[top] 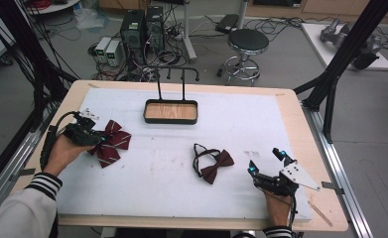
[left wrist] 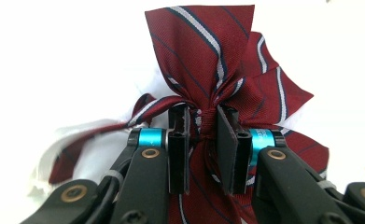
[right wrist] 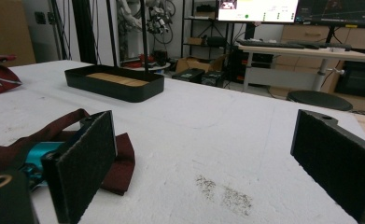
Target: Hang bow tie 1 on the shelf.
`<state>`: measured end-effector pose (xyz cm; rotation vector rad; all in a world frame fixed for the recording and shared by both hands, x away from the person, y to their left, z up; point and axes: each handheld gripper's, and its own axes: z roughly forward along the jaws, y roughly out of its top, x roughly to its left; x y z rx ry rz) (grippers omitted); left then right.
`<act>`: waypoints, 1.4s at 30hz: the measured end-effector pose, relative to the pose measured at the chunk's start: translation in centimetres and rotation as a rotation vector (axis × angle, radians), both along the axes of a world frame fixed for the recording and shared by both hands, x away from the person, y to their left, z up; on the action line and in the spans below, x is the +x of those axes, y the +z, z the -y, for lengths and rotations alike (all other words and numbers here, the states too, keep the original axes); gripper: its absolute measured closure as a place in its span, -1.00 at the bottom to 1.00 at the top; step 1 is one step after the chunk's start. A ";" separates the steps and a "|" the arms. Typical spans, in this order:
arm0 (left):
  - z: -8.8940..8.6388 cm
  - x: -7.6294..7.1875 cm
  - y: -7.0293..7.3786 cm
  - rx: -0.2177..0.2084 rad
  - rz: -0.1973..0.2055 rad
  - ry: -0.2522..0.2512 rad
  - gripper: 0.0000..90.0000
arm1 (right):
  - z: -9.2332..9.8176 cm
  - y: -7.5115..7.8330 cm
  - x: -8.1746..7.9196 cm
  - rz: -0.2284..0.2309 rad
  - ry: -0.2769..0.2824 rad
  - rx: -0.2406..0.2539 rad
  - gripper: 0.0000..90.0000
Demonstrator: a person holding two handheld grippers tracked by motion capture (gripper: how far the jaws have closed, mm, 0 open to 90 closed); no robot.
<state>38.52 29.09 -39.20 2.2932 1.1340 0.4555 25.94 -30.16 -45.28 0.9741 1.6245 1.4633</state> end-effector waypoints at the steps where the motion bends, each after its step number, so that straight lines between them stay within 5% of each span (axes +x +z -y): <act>1: 0.1 -0.1 0.1 -0.003 0.016 -0.002 0.67 | 0.0 0.0 0.0 0.001 0.001 0.000 -0.87; 15: -0.4 -0.8 1.8 -0.168 0.230 0.043 0.67 | 0.0 0.0 0.0 0.000 0.001 0.000 -0.87; 21: -0.6 -1.1 2.6 -0.310 0.312 0.046 0.67 | 0.0 0.0 0.0 0.000 0.000 0.000 -0.87; 42: 2.5 0.1 5.6 -0.349 0.385 -0.007 0.67 | 0.0 0.0 0.0 -0.003 0.001 0.003 -0.87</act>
